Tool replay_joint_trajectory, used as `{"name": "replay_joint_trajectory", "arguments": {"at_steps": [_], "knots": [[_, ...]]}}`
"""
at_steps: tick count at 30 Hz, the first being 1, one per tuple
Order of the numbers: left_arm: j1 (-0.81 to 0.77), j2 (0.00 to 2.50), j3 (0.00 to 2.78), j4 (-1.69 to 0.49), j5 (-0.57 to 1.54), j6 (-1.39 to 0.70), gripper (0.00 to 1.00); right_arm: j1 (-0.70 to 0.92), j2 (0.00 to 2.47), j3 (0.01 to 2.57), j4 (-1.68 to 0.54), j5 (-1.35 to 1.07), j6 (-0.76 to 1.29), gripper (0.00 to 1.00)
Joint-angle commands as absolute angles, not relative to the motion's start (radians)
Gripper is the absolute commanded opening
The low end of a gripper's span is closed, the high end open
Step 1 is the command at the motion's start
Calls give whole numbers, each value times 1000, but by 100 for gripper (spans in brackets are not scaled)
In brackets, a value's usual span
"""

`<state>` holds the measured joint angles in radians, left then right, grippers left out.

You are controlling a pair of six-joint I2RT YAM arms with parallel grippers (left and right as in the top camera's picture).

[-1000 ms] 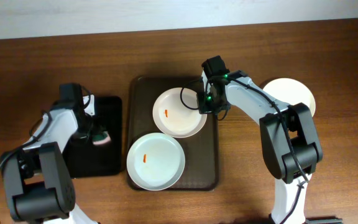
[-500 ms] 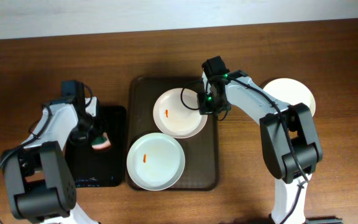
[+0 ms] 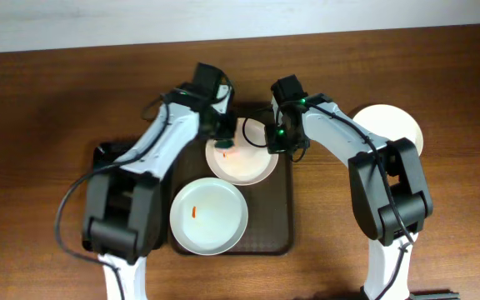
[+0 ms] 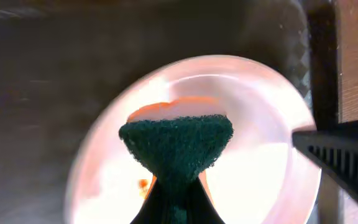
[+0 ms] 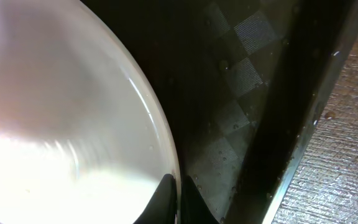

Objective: Clean dirty plates on tray and stack at the side
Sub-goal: 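Scrub the held plate with the sponge in the left gripper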

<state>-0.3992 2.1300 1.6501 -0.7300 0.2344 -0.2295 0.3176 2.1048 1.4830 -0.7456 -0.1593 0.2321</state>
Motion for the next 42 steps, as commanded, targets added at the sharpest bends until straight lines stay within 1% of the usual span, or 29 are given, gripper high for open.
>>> {"name": "replay_joint_trajectory", "arguments": {"at_steps": [1, 4, 5, 7, 9, 11, 12, 13, 17, 19, 21, 25, 27, 30, 32, 34, 38, 41, 42], "knots": [[-447, 2211, 1666, -692, 345, -329, 0, 319, 2118, 1472, -764, -128, 218, 4], [-449, 2227, 1666, -722, 334, -330, 0, 320, 2118, 1472, -765, -128, 218, 4], [-449, 2227, 1666, -768, 273, -345, 0, 320, 2118, 1472, -773, -128, 218, 4], [-441, 2227, 1666, -852, 86, -343, 0, 320, 2118, 1472, -786, -128, 218, 4], [-438, 2230, 1666, -839, -1, -222, 0, 320, 2118, 1472, -799, -128, 218, 4], [-439, 2259, 1666, -837, -72, -136, 0, 320, 2118, 1472, -807, -128, 218, 4], [-439, 2276, 1666, -835, -144, -109, 0, 320, 2118, 1472, -812, -127, 218, 4], [-439, 2280, 1669, -835, -274, -104, 0, 320, 2118, 1472, -820, -127, 218, 4], [-439, 2280, 1730, -867, -441, -119, 0, 319, 2118, 1472, -827, -119, 222, 4], [-439, 2280, 1785, -905, -492, -138, 0, 319, 2118, 1472, -840, -114, 227, 4], [-434, 2280, 1876, -970, -495, -171, 0, 319, 2118, 1472, -861, -47, 271, 4], [-427, 2279, 2002, -1098, -490, -211, 0, 316, 2118, 1472, -871, -48, 271, 4], [-421, 2275, 2059, -1160, -437, -212, 0, 310, 2117, 1472, -871, -48, 263, 4], [-384, 2238, 2099, -1226, -322, -212, 0, 307, 2115, 1505, -867, -48, 191, 4], [-324, 2176, 2099, -1266, -248, -212, 0, 307, 2114, 1568, -865, -47, 185, 4], [-232, 2100, 2099, -1349, -160, -208, 0, 307, 2114, 1633, -874, -43, 161, 4], [-61, 2069, 2078, -1513, -80, -159, 0, 310, 2114, 1683, -884, -33, 113, 4], [24, 2069, 1987, -1503, 4, -108, 0, 313, 2097, 1708, -906, -15, 101, 4], [43, 2069, 1944, -1494, 18, -102, 0, 322, 2080, 1734, -931, 33, 100, 4]]}}
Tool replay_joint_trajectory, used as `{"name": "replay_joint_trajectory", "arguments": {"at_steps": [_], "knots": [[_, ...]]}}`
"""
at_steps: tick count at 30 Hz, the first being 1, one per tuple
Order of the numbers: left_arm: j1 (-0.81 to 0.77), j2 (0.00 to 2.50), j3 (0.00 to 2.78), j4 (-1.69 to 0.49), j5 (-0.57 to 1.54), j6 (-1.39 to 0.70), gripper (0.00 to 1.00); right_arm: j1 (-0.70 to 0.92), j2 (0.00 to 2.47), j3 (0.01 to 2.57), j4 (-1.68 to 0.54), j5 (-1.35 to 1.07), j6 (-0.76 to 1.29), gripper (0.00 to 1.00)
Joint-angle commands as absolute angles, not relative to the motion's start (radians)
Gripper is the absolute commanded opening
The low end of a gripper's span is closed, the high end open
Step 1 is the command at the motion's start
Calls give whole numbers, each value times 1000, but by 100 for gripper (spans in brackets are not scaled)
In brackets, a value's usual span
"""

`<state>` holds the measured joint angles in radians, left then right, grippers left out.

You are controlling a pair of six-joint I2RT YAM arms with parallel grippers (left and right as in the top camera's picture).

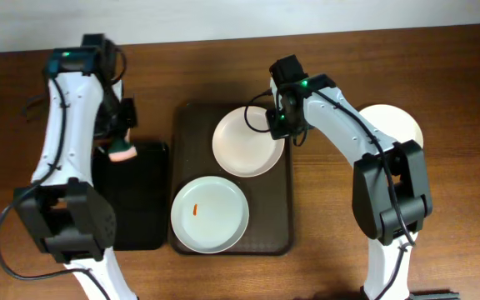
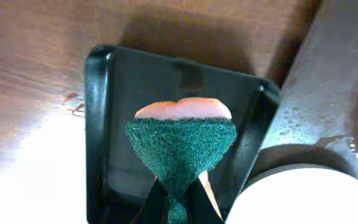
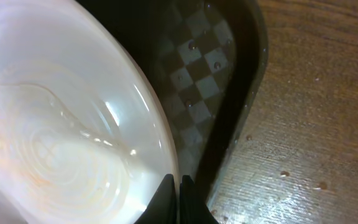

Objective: Clean dirty plates on tray and stack at the side
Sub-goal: 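Scrub the held plate with the sponge in the left gripper, then lift the plate with the right gripper and stack it on the side plate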

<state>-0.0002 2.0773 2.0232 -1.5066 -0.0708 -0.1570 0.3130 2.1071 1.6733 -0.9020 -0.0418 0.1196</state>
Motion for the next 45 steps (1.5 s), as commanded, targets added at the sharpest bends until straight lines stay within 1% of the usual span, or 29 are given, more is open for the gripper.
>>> {"name": "replay_joint_trajectory", "arguments": {"at_steps": [1, 3, 5, 8, 9, 11, 14, 18, 19, 21, 25, 30, 31, 36, 42, 44, 45], "knots": [[55, 2065, 1903, -1487, 23, -97, 0, 342, 2066, 1769, -961, 104, 100, 4], [65, 2040, 1792, -1429, 43, -88, 0, 384, 2054, 1832, -1008, 194, 72, 4], [65, 1961, 1618, -1316, 53, -88, 0, 439, 2054, 1897, -1058, 237, 59, 4], [109, 1847, 1324, -1087, 57, -115, 0, 486, 2053, 1998, -1099, 214, 56, 4], [128, 1837, 1265, -1032, 60, -118, 0, 499, 2053, 2053, -1128, 210, 55, 4], [162, 1836, 1199, -966, 64, -118, 0, 543, 2053, 2150, -1157, 121, 27, 4], [231, 1820, 1195, -962, 64, -119, 0, 646, 2056, 2186, -1131, 125, 26, 4], [317, 1790, 1195, -964, 116, -118, 0, 770, 2086, 2182, -1018, 270, 27, 4], [322, 1790, 1194, -964, 116, -118, 0, 798, 2099, 2182, -992, 333, 26, 4], [322, 1790, 1194, -961, 116, -118, 0, 863, 2133, 2182, -928, 554, -4, 4], [322, 1790, 1194, -958, 116, -118, 0, 967, 2179, 2182, -822, 709, -83, 4], [322, 1790, 1194, -958, 116, -118, 0, 1029, 2205, 2182, -770, 878, -207, 4], [322, 1790, 1194, -958, 116, -118, 0, 1048, 2205, 2182, -744, 920, -260, 4], [322, 1790, 1194, -958, 116, -118, 0, 1094, 2205, 2183, -722, 971, -266, 4], [322, 1790, 1194, -957, 116, -118, 0, 1094, 2205, 2183, -717, 981, -280, 4], [322, 1790, 1194, -957, 117, -119, 0, 1076, 2205, 2183, -728, 967, -234, 4], [322, 1790, 1194, -954, 116, -118, 0, 1063, 2205, 2183, -753, 924, -198, 4]]}}
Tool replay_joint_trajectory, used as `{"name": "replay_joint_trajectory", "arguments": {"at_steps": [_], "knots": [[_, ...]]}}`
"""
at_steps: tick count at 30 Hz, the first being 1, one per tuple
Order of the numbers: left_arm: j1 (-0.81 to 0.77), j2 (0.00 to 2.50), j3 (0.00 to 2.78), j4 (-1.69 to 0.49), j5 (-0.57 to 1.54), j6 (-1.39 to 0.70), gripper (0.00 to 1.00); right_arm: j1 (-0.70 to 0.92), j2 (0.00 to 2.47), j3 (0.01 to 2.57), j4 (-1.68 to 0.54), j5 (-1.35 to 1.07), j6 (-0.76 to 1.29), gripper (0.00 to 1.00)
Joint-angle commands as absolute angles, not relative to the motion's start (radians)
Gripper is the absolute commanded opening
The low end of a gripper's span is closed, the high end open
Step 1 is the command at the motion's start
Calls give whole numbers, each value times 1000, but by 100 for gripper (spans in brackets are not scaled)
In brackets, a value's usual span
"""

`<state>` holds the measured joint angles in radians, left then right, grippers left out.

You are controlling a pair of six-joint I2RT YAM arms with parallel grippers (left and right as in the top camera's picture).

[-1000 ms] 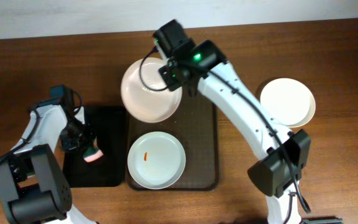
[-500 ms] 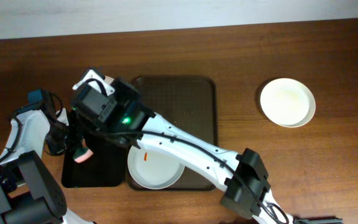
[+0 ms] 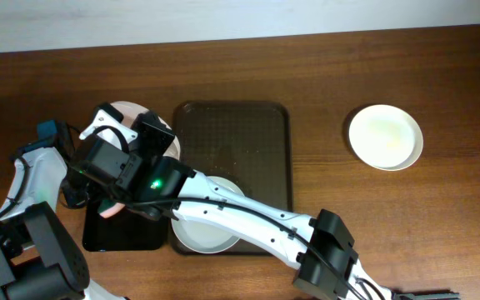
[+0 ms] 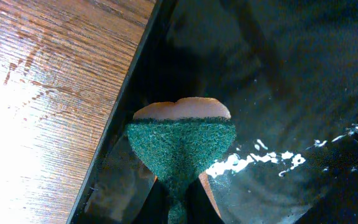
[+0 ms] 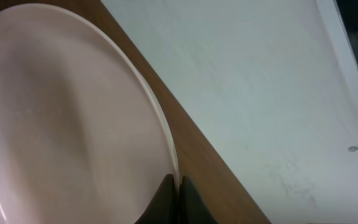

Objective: Clean dirty plates on tray and stack at the side
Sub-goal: 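Lift the plate with the right gripper and stack it on the side plate, then move the right gripper to the last plate and grip its rim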

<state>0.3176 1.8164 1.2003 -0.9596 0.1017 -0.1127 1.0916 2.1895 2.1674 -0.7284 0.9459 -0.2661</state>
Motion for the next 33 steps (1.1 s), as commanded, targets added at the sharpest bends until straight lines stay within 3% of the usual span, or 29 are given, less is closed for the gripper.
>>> {"name": "replay_joint_trajectory", "arguments": {"at_steps": [1, 3, 4, 8, 15, 20, 23, 24, 25, 26, 29, 33], "knots": [[322, 1790, 1194, -954, 117, -118, 0, 1035, 2198, 2184, -815, 843, -105, 4], [322, 1790, 1194, -954, 117, -118, 0, 948, 2154, 2206, -958, 659, 96, 4], [322, 1790, 1194, -953, 117, -118, 0, 807, 2101, 2247, -1065, 326, 184, 4], [322, 1790, 1194, -954, 117, -118, 0, 339, 2057, 2264, -1228, -342, 223, 4], [322, 1790, 1194, -954, 117, -118, 0, -356, 2073, 2018, -1253, -392, 256, 4], [322, 1790, 1194, -954, 116, -118, 0, -593, 2073, 1653, -1071, -363, 258, 5], [322, 1790, 1194, -954, 117, -118, 0, -579, 2073, 1610, -1041, -353, 158, 8], [322, 1790, 1194, -953, 117, -118, 0, -561, 2072, 1611, -1034, -347, 154, 36], [322, 1790, 1194, -954, 117, -118, 0, -549, 2065, 1615, -1031, -349, 154, 52], [322, 1790, 1194, -955, 117, -118, 0, -533, 2048, 1621, -1041, -353, 152, 59], [322, 1790, 1195, -953, 117, -118, 0, -381, 1882, 1621, -1081, -390, 44, 60], [321, 1790, 1195, -953, 117, -118, 0, 85, 1742, 1621, -1144, -381, 20, 60]]}}
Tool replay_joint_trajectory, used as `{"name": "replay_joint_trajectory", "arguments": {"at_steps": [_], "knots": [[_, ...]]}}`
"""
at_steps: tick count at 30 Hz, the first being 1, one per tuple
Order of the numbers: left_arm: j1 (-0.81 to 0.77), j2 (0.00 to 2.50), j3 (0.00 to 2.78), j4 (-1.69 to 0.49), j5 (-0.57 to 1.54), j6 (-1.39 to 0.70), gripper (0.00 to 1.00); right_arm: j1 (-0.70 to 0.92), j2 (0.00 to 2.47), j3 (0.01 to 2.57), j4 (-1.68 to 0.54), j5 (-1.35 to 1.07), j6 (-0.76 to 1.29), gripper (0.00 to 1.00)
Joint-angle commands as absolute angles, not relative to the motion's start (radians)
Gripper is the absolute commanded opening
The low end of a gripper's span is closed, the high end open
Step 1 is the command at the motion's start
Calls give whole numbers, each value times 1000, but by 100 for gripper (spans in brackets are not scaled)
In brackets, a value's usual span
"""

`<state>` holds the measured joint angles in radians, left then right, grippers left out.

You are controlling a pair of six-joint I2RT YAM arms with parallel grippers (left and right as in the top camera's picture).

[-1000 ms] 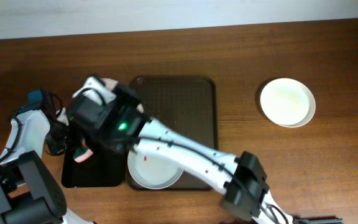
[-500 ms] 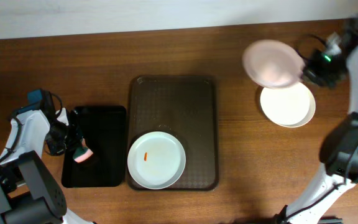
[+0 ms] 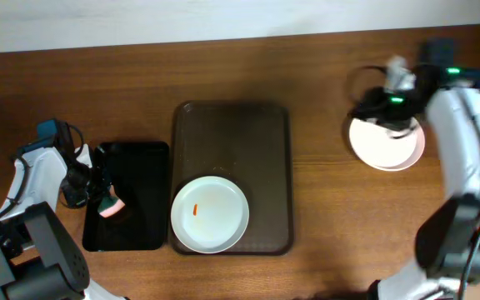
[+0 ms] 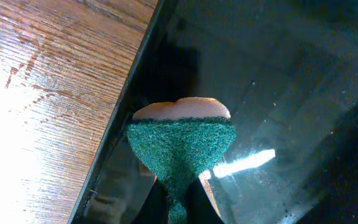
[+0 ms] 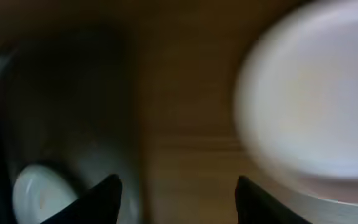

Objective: Clean dirty plates on tray and stack at the side
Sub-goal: 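Move the right gripper to the last plate and grip its rim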

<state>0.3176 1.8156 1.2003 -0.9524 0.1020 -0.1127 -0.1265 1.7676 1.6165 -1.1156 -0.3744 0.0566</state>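
One white plate (image 3: pixel 209 214) with a small orange stain lies at the near end of the brown tray (image 3: pixel 232 125). A stack of clean plates (image 3: pixel 386 143) sits on the table at the right, blurred in the right wrist view as the stack (image 5: pixel 316 118). My right gripper (image 3: pixel 387 102) hangs open at the stack's far edge, and this gripper (image 5: pixel 179 199) holds nothing. My left gripper (image 3: pixel 98 198) is shut on a green-and-orange sponge (image 4: pixel 180 149) low inside the black basin (image 4: pixel 278 93).
The black basin (image 3: pixel 140 167) holds water and stands left of the brown tray. The tray's far half is bare. Bare wooden table (image 3: pixel 323 208) lies between the tray and the stack.
My right gripper held a plate at the far left by the basin; now it is open at the right-hand stack, with that plate on top. The left gripper and sponge have barely moved.
The sponge was on the stained far plate while my right gripper pinched its rim. Then the sponge was over the basin and the plate looked clean. Then the plate was held at the far left. Now it lies on the right stack, leaving one plate on the tray.
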Motion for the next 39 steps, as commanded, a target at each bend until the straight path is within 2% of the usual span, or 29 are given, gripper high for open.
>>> {"name": "replay_joint_trajectory", "arguments": {"at_steps": [1, 4, 5, 7, 8, 11, 20, 22, 24, 29, 32, 34, 37, 38, 39], "knots": [[321, 1790, 1195, -954, 117, -118, 0, 213, 1763, 1614, -1158, -325, 4, 60], [321, 1790, 1195, -954, 117, -118, 0, 493, 1854, 1526, -1163, -142, 3, 56], [321, 1790, 1195, -954, 117, -118, 0, 550, 1881, 1486, -1141, -141, 3, 53], [321, 1790, 1195, -954, 117, -118, 0, 643, 1928, 1402, -1072, -141, -39, 40], [321, 1790, 1195, -954, 117, -118, 0, 660, 1937, 1399, -1071, -142, -79, 40], [321, 1790, 1195, -955, 136, -118, 0, 667, 1941, 1393, -1081, -163, -196, 40], [321, 1790, 1195, -955, 138, -118, 0, 631, 2008, 1384, -940, -179, -254, 39], [321, 1790, 1195, -955, 138, -118, 0, 594, 2016, 1384, -910, -179, -215, 30], [321, 1790, 1195, -955, 138, -118, 0, 541, 2022, 1384, -900, -179, -118, 17], [321, 1790, 1195, -958, 138, -118, 0, 468, 2022, 1389, -851, -88, 83, 8], [321, 1790, 1195, -956, 138, -118, 0, 402, 2022, 1389, -712, -93, 130, 8], [321, 1790, 1195, -954, 138, -118, 0, 370, 2019, 1414, -746, -104, 109, 25], [321, 1790, 1195, -951, 138, -118, 0, 339, 2013, 1444, -848, -238, 110, 38], [321, 1790, 1195, -949, 138, -117, 0, 340, 2016, 1442, -859, -259, 118, 38], [321, 1790, 1195, -951, 139, -113, 0, 347, 2017, 1429, -856, -258, 150, 33]]}}
